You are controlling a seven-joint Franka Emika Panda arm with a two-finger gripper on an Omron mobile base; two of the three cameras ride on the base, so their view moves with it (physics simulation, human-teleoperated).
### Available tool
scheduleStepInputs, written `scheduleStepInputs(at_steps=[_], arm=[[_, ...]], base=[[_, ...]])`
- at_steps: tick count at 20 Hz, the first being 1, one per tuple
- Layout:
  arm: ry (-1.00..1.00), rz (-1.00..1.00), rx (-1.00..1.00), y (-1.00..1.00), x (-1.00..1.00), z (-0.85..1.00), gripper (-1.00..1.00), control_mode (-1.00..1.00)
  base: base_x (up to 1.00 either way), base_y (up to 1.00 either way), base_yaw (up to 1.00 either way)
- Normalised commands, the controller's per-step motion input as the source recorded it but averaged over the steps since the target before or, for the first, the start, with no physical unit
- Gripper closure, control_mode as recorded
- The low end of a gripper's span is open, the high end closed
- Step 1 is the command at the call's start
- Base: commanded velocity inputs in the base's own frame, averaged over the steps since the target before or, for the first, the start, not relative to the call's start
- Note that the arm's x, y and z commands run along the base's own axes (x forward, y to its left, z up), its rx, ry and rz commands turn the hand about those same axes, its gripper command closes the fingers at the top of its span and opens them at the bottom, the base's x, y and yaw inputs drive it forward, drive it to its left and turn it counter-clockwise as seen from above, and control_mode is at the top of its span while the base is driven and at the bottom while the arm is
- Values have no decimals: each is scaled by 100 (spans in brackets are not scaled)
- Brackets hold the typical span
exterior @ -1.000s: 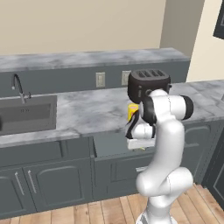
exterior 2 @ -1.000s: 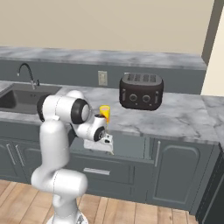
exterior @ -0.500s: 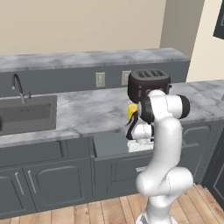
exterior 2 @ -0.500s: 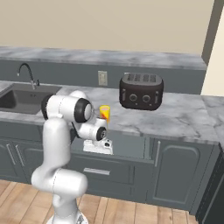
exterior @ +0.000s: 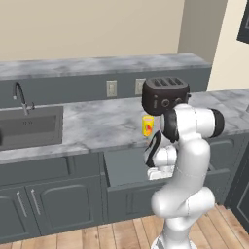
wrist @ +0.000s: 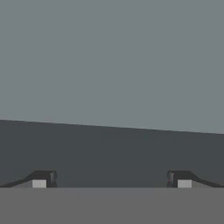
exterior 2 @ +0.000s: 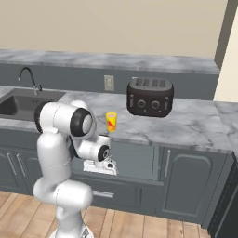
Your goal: Pick up the straw from the right drawer and put it inside the smoothie cup.
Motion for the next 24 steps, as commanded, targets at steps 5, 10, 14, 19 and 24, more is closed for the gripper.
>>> scheduleStepInputs(at_steps=[5, 10, 14, 19, 24], arm=[[-10, 2, 0, 0, -85, 26, -100, -100], [-12, 1, 0, 0, -7, 64, -100, -100], [0, 0, 0, 0, 24, 61, -100, -100], [10, 0, 0, 0, 47, 43, -100, -100], [12, 0, 0, 0, 53, 13, -100, -100]], base=[[0, 0, 0], [0, 0, 0], [0, 0, 0], [0, 0, 0], [0, 0, 0]])
